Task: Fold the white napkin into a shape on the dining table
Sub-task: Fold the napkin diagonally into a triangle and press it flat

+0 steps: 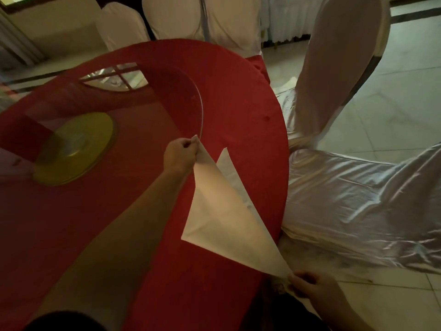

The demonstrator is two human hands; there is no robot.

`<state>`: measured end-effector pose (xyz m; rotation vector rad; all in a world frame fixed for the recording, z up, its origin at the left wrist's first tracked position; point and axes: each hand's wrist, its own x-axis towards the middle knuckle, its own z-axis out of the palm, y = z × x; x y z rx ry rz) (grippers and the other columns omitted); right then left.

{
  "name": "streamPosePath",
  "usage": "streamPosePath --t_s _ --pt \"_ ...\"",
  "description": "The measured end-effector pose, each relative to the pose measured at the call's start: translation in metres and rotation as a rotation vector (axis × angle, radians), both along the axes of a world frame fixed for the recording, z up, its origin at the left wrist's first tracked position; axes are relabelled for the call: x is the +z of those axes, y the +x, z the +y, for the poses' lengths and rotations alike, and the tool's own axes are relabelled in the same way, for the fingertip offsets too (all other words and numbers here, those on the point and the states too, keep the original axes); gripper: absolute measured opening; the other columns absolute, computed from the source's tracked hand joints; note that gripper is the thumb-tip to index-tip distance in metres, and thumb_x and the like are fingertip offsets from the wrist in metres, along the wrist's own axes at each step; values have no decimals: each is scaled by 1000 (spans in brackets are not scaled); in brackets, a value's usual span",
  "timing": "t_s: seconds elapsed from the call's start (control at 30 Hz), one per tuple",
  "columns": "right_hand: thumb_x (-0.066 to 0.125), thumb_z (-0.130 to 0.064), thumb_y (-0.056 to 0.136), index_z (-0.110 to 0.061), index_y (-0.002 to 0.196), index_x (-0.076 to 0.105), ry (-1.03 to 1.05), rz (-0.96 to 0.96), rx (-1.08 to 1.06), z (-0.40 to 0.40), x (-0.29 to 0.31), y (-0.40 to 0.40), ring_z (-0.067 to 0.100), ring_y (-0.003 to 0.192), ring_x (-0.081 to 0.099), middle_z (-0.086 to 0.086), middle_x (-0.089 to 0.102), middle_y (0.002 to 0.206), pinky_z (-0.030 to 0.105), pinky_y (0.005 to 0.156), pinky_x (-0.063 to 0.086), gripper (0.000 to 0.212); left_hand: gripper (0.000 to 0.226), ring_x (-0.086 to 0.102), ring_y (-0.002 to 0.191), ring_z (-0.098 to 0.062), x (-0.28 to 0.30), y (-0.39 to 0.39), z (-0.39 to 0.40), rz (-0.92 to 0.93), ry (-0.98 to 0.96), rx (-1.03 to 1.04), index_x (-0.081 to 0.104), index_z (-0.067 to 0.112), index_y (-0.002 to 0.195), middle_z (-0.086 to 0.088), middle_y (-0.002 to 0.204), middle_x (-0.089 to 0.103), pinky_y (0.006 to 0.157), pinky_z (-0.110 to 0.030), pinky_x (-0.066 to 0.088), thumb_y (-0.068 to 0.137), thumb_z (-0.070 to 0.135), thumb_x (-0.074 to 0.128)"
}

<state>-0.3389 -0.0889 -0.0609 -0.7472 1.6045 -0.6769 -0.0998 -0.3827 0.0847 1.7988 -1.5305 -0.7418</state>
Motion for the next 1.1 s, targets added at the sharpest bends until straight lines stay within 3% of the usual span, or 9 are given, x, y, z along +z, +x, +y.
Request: streamPosePath --t_s 0.2,0.33,0.4,0.5,0.57,0.8,0.9,1.0,1.1 --pt "84 -24 69 -31 63 76 48 48 134 -13 3 -9 4 67 69 -5 74 68 18 65 50 12 40 57 61 -21 -63 -25 -43 -97 150 -10 70 8 76 -11 71 67 64 -41 52 94 41 54" --pt "84 -22 68 -31 64 75 64 14 161 -15 2 -12 6 72 70 -4 75 72 22 72 52 13 35 59 62 -18 -88 -37 -58 -82 205 -18 71 11 76 -9 73 69 68 -40 54 92 40 57" --pt "85 -33 65 -30 67 75 79 -23 149 -15 2 -13 7 73 70 -3 74 74 21 69 51 12 35 58 62 -17 -98 -42 -62 -89 223 -29 70 12 75 -10 74 69 69 -41 54 91 40 58" --pt "79 -58 53 -27 74 76 149 -96 119 -15 4 -12 10 73 71 -1 75 76 19 67 51 38 33 60 63 -17 -108 -46 -66 -113 236 -48 68 17 71 -5 72 69 68 -40 54 91 41 58" --pt "77 -61 48 -26 71 76 171 -101 105 -17 3 -11 8 73 70 -2 75 75 20 68 50 43 33 63 66 -18 -113 -47 -68 -125 243 -54 67 18 70 -2 71 68 67 -39 53 90 42 58" --pt "82 -60 44 -20 68 76 208 -130 87 -22 -2 -8 12 74 71 1 75 72 26 73 53 47 23 62 81 -13 -126 -46 -68 -160 195 -62 70 21 89 6 86 67 73 -36 53 89 42 58" --pt "84 -62 42 -18 69 75 216 -131 93 -21 -4 -8 13 73 70 2 75 73 25 70 51 52 27 60 82 -10 -128 -47 -68 -182 171 -45 67 22 95 8 90 65 67 -29 47 88 46 58" --pt "91 -47 40 -7 80 66 239 -168 62 -22 -6 -7 22 66 69 12 73 69 28 61 49 62 35 55 79 -9 -129 -49 -67 -245 166 -9 60 19 102 9 91 60 58 -22 37 86 51 58" --pt "89 -34 47 -4 95 59 268 -183 96 -27 -3 -6 23 65 68 14 72 70 29 58 49 64 43 55 85 -12 -123 -51 -62 -245 158 8 55 15 112 5 98 59 65 -25 42 87 50 57"
